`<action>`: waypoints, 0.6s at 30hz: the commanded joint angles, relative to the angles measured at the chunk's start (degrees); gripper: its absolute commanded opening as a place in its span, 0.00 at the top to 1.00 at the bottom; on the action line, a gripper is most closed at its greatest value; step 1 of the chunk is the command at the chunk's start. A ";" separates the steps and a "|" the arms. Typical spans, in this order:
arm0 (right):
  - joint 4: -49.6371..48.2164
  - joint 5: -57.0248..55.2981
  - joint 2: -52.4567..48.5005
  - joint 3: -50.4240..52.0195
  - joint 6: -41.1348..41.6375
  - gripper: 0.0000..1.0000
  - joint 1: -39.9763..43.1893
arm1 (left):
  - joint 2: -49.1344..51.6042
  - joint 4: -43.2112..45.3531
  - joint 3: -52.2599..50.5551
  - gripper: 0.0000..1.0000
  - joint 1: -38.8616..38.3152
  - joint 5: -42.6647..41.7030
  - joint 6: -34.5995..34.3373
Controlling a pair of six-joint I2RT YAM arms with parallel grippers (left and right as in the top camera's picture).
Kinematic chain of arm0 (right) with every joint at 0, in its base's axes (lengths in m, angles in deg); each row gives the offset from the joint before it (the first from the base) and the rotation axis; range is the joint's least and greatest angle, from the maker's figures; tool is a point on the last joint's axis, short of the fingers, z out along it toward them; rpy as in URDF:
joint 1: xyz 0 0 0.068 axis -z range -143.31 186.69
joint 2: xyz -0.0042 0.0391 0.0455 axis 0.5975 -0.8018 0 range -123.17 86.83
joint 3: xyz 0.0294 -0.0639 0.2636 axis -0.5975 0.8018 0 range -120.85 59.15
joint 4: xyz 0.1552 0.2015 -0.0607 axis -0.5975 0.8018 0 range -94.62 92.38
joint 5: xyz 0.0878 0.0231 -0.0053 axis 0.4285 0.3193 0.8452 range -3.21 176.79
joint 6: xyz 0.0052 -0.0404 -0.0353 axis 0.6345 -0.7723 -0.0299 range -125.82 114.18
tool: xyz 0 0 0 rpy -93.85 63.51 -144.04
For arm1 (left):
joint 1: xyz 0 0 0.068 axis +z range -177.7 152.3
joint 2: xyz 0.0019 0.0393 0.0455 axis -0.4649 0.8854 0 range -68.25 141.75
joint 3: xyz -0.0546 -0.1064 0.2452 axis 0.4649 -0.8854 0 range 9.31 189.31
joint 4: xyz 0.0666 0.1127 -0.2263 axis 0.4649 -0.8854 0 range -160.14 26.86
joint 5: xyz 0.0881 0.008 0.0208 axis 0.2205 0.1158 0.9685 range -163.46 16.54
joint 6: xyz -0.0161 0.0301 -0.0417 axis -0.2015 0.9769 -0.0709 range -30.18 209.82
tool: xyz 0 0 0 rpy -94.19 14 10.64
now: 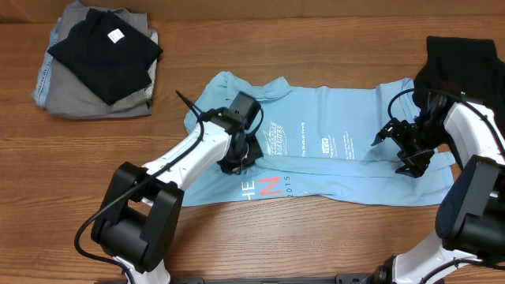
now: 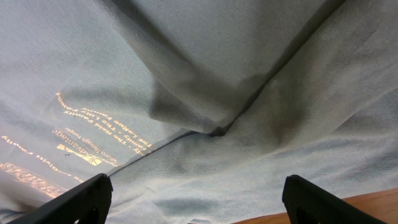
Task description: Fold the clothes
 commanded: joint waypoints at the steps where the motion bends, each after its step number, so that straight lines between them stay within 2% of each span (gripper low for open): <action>1: -0.13 -0.55 0.70 -1.14 -0.02 0.08 -0.22 | 0.81 1.99 3.30 0.96 -0.28 2.51 1.77; 11: -0.02 -0.55 0.70 -1.11 0.00 0.08 -0.22 | 0.83 7.91 3.30 0.96 -0.26 7.65 2.05; 18: 0.46 -0.55 0.70 -1.09 -0.02 0.08 -0.24 | 0.94 15.98 3.30 0.96 -0.26 11.76 4.87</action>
